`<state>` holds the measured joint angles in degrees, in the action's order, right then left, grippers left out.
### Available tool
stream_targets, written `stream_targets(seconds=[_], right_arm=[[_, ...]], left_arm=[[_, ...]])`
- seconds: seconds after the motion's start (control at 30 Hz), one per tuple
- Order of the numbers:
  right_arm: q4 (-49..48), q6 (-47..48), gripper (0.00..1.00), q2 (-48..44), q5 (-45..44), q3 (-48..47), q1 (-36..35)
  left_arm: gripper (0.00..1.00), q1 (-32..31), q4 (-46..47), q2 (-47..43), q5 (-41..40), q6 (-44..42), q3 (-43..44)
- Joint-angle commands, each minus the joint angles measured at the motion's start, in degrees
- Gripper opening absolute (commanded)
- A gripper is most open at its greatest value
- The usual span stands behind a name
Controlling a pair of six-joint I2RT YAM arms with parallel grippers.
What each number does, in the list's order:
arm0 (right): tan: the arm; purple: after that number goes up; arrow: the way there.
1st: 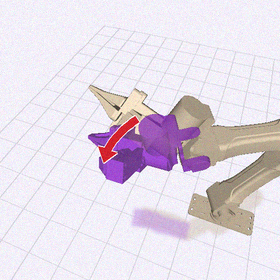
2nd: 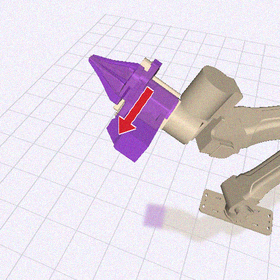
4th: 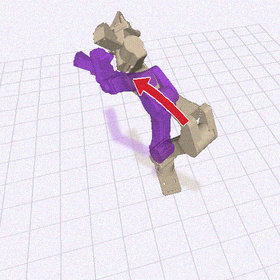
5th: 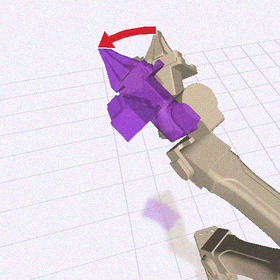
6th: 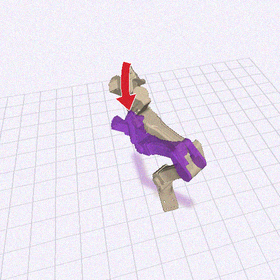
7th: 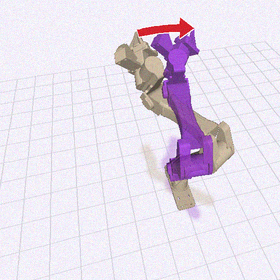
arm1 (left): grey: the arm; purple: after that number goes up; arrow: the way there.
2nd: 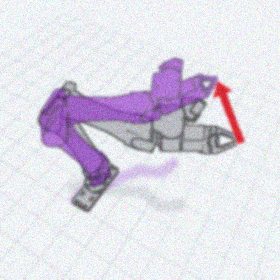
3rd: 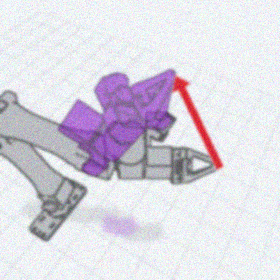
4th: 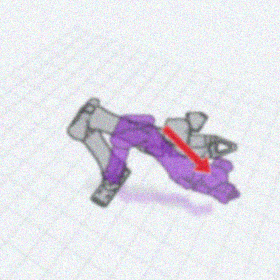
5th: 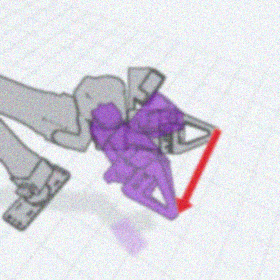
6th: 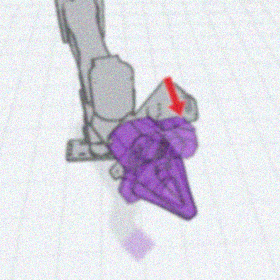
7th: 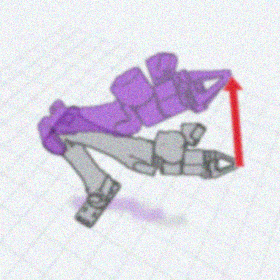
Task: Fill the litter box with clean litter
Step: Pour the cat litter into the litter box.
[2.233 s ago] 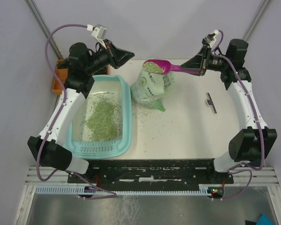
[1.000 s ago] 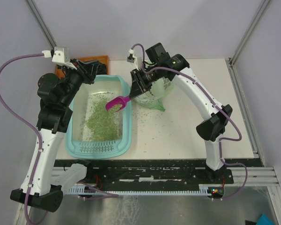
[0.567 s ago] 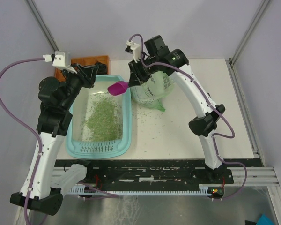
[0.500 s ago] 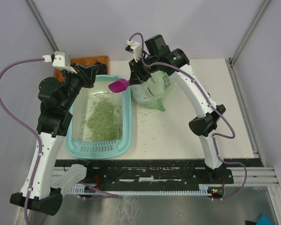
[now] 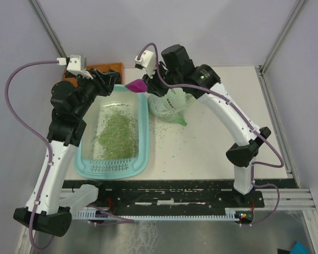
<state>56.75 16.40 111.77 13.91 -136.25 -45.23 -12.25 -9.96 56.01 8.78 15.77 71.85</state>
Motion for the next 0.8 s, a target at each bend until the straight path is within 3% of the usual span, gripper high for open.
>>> stream_targets(seconds=[0.0,0.13,0.23,0.27,0.43,0.53,0.63,0.77], right_arm=[[-5.3,2.6,0.02,-6.6,-9.5,-0.7,3.6],[-3.0,5.0,0.02,-10.7,-15.9,0.2,9.2],[-1.5,5.5,0.02,-14.1,-19.3,2.5,15.7],[-0.6,5.5,0.02,-16.1,-22.1,2.7,23.5],[2.0,4.0,0.01,-17.3,-23.5,3.1,38.1],[5.4,2.1,0.01,-17.1,-20.4,7.6,47.1],[12.5,-0.1,0.02,-14.9,-11.5,9.5,55.8],[17.5,-1.5,0.02,-12.9,-2.7,12.3,60.2]], left_arm=[[0.41,0.1,5.7,4.4,4.9,0.7,1.2],[0.4,0.1,9.7,11.0,10.9,3.1,4.0],[0.46,0.1,12.8,16.1,14.9,4.6,7.2],[0.5,0.1,15.7,21.4,18.0,5.7,10.1],[0.51,0.1,21.8,31.9,27.6,10.3,14.9],[0.51,0.1,24.7,39.4,34.1,13.7,18.2],[0.51,0.2,25.6,45.0,36.5,15.9,20.8],[0.52,0.0,29.9,50.2,38.7,21.1,22.9]])
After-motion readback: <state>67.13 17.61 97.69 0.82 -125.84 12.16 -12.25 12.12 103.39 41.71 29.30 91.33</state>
